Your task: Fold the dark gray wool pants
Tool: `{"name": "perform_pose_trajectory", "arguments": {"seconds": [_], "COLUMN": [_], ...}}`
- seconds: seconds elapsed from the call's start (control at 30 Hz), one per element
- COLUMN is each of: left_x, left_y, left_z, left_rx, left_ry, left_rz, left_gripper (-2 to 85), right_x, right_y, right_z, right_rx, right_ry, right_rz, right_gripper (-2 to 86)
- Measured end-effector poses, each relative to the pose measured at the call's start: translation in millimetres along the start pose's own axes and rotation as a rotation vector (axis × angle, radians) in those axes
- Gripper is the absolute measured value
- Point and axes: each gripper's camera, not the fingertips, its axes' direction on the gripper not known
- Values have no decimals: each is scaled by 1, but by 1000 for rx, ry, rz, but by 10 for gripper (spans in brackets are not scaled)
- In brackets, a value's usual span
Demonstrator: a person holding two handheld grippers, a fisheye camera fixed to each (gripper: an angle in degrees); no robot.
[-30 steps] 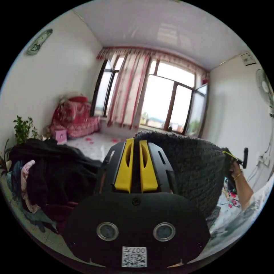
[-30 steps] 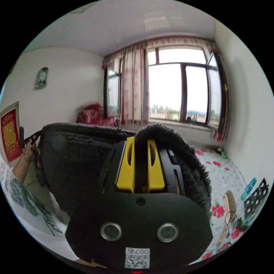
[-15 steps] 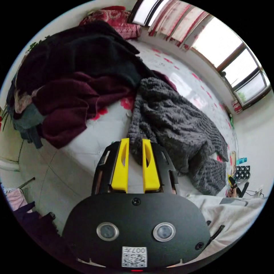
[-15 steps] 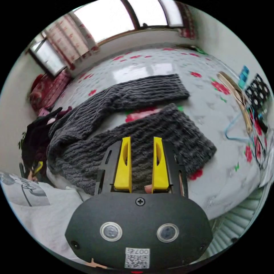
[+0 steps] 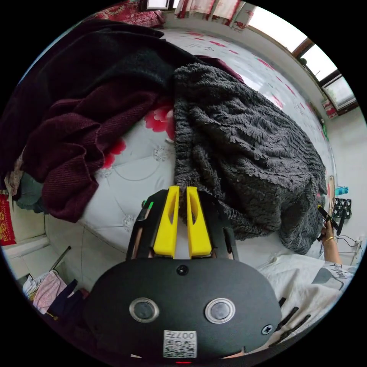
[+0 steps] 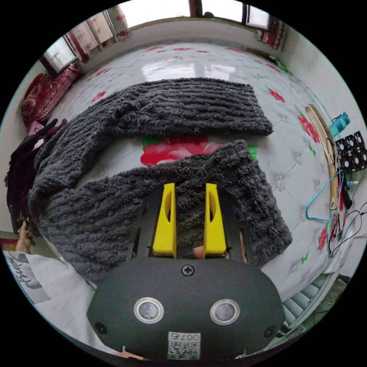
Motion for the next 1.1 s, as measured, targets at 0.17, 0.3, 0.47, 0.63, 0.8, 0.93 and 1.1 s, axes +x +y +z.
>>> {"name": "perform_pose_trajectory", "arguments": {"seconds": [0.17,0.3,0.47,0.63,0.8,0.93,1.1], "left_x": [-39,-75,-125,-141,-122,-121,-134], "left_y": [6,25,66,85,50,23,-7], "left_z": [-62,-95,-82,-46,-7,2,-59], "left_rx": [172,260,233,162,61,45,154], "left_ry": [149,205,217,387,410,404,575], "left_rz": [-31,-67,-248,-308,-247,-260,-152], "left_gripper": [29,36,48,73,78,27,-7], "right_x": [33,80,117,132,133,127,136], "right_y": [24,86,162,202,190,167,156], "right_z": [-68,-124,-136,-132,-125,-122,-167], "right_rx": [125,235,207,167,122,93,182], "right_ry": [-41,-82,-130,-246,-318,-279,-331], "right_rz": [71,215,364,448,431,406,356], "right_gripper": [93,96,102,107,104,72,27]}}
